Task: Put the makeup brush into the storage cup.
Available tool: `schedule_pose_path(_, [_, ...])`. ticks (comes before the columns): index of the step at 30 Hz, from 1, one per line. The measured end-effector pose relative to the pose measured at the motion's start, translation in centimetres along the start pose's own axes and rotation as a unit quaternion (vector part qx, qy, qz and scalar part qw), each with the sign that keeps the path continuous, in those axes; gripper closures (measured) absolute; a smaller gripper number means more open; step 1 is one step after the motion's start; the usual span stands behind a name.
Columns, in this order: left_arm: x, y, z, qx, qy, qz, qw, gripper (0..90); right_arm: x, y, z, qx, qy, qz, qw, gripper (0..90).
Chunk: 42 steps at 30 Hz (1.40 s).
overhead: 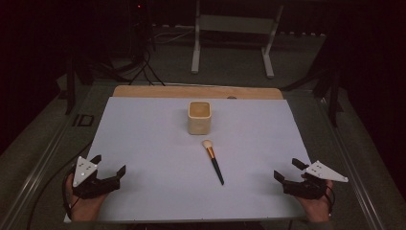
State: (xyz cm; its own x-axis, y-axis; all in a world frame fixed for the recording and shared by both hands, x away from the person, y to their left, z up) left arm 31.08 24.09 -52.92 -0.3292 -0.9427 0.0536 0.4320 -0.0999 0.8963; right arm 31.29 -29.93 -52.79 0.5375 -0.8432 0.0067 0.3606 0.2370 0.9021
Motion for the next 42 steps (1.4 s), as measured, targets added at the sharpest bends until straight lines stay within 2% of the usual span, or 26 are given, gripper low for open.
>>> schedule_pose_path(10, [0.3, 0.0, -0.2, -0.002, -0.004, -0.009, 1.0, 9.8, -0.6, 0.9, -0.4, 0.009, 0.008, 0.001, 0.9999, 10.7])
schedule_pose_path(18, [0.5, 0.0, -0.2, -0.001, -0.007, -0.008, 0.9999, 9.7, -1.4, 1.8, -1.1, 0.014, 0.019, 0.008, 0.9997, 10.7])
schedule_pose_path(30, [1.9, 0.5, -0.1, 0.008, -0.024, -0.017, 0.9995, 9.5, -2.0, 3.5, -1.2, 0.03, 0.033, 0.003, 0.999, 10.7])
schedule_pose_path(37, [2.2, 0.7, 0.0, 0.012, -0.029, -0.02, 0.9993, 9.5, -2.7, 4.8, -2.1, 0.029, 0.04, 0.014, 0.9987, 10.7])
schedule_pose_path(42, [2.4, 0.8, 0.1, 0.017, -0.033, -0.019, 0.9991, 9.5, -3.2, 5.4, -3.1, 0.015, 0.038, 0.019, 0.999, 10.7])
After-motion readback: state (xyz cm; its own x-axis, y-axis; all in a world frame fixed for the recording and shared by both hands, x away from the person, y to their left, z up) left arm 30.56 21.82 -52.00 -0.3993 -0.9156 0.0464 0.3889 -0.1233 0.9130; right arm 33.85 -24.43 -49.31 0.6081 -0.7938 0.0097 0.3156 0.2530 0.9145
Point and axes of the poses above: each handheld gripper's, and its own axes: z roughly backward along the jaws, y roughly out of its top, x roughly to its right, the point moved 10 cm from there along -z, roughly forward along the jaws, and after that the axes turned 4 degrees about z, right-handed, at the moved point
